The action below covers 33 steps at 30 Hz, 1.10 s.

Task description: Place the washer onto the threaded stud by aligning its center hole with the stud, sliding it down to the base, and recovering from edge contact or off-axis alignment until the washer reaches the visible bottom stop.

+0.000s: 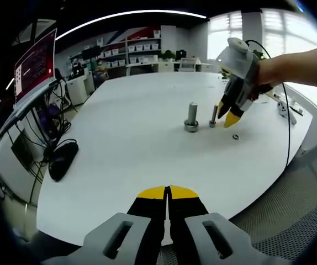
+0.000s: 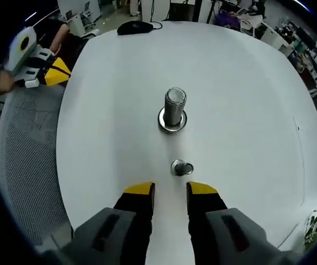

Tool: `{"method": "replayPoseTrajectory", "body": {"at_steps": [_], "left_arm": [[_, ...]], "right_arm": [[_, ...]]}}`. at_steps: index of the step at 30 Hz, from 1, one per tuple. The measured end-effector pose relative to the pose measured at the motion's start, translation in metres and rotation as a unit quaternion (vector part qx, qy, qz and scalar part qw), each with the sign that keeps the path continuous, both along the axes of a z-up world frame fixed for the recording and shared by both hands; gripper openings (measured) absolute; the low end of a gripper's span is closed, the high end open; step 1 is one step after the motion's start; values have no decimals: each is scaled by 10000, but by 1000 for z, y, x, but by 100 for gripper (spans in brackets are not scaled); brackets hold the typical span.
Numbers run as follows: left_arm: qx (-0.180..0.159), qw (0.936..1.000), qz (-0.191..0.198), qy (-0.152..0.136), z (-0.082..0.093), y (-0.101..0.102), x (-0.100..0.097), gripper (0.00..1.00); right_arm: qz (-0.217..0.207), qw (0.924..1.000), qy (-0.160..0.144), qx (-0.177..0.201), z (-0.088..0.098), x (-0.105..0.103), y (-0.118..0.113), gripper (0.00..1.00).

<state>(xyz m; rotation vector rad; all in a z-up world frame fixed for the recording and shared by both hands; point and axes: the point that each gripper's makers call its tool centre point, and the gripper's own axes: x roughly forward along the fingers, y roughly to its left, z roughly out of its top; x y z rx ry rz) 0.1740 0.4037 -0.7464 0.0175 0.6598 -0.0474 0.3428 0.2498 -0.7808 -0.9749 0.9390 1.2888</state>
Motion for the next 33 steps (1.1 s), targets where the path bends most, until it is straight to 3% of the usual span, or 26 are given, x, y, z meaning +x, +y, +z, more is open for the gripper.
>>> {"method": "replayPoseTrajectory", "body": {"at_steps": [5, 10, 12, 33], "left_arm": [[0, 10000, 4, -5, 0, 0, 0, 0], [-3, 10000, 11, -7, 0, 1, 0, 0], [-4, 10000, 12, -11, 0, 1, 0, 0], [-26, 10000, 7, 2, 0, 0, 0, 0]], "right_arm": [[19, 10000, 62, 37, 0, -8, -6, 25], [177, 9993, 325, 24, -3, -28, -11, 25], [198, 9994, 272, -56, -5, -32, -15, 27], [347, 9983, 361, -308, -19, -37, -24, 24]]}}
